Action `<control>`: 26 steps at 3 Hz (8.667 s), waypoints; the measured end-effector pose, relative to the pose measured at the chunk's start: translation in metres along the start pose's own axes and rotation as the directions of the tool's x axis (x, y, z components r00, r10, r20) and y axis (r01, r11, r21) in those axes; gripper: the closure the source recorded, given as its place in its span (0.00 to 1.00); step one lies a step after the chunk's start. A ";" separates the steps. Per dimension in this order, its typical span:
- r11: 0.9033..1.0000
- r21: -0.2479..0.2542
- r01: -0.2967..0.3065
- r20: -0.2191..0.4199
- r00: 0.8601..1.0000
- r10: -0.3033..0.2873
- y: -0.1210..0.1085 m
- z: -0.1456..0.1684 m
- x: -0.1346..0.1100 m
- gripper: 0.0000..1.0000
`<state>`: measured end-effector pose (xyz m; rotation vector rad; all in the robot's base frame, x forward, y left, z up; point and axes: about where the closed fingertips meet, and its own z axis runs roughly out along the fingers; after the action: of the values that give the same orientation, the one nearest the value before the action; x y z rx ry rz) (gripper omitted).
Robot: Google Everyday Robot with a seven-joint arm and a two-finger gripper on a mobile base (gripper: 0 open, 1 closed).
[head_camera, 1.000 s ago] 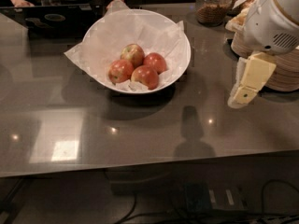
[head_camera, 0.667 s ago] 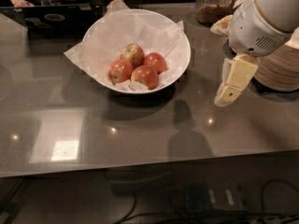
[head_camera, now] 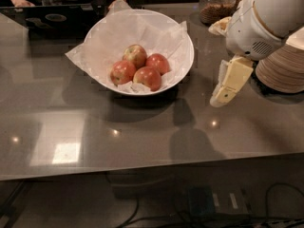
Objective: Pick apple from white bowl
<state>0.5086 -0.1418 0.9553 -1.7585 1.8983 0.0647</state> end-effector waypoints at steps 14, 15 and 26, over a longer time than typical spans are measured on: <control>0.979 -0.083 0.189 0.240 0.957 -0.164 -0.087 0.159 -0.072 0.31; 0.978 -0.089 0.188 0.234 0.958 -0.163 -0.085 0.163 -0.071 0.34; 0.977 0.030 0.210 0.362 0.909 -0.206 -0.087 0.070 -0.102 1.00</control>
Offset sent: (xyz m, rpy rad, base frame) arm 0.0709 0.0496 -0.0085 0.1529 -0.1720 0.1344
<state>0.6140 -0.0345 0.9666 -1.8006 1.4418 0.3008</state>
